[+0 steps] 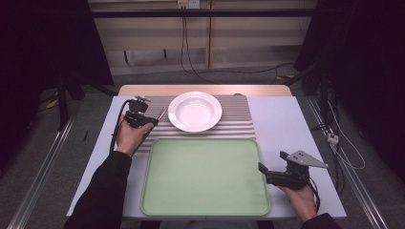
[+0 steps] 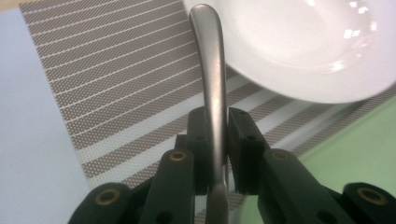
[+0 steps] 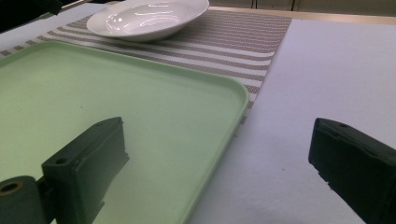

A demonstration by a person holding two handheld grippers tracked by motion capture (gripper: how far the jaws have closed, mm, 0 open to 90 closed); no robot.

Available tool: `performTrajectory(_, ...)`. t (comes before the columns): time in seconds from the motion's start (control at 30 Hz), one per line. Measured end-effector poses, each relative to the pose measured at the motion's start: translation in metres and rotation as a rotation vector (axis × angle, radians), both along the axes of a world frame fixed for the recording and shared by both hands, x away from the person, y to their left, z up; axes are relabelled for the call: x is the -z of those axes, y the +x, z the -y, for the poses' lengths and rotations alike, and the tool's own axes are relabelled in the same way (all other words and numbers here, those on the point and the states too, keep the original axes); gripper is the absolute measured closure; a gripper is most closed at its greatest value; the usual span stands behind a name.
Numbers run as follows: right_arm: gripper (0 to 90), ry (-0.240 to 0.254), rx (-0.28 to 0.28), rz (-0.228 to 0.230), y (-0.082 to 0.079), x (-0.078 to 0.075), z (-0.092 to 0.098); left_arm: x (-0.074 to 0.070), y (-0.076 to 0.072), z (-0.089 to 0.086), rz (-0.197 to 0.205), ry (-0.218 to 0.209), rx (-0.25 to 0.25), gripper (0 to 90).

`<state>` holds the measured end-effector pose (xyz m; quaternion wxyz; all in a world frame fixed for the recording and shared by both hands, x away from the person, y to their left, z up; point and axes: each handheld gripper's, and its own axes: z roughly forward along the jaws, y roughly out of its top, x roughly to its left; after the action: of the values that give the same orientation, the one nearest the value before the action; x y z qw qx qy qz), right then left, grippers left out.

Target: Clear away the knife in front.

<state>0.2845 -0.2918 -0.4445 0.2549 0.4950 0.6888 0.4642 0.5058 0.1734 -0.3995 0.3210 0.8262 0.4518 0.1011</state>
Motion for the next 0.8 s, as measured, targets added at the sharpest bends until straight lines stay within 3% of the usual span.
performTrajectory(0.23, 4.1, -0.001, -0.001, 0.001, 0.000, 0.000, 0.000, -0.013, -0.016, 0.009, 0.025, 0.003, 0.053, 79.8)
performTrajectory(0.53, 4.1, 0.000, -0.004, 0.001, 0.000, 0.000, -0.001, -0.017, -0.037, 0.026, 0.054, 0.014, 0.072, 79.8)
performTrajectory(0.8, 4.1, -0.001, -0.005, 0.002, 0.000, 0.000, -0.002, -0.019, -0.050, 0.038, 0.042, 0.019, 0.146, 79.8)
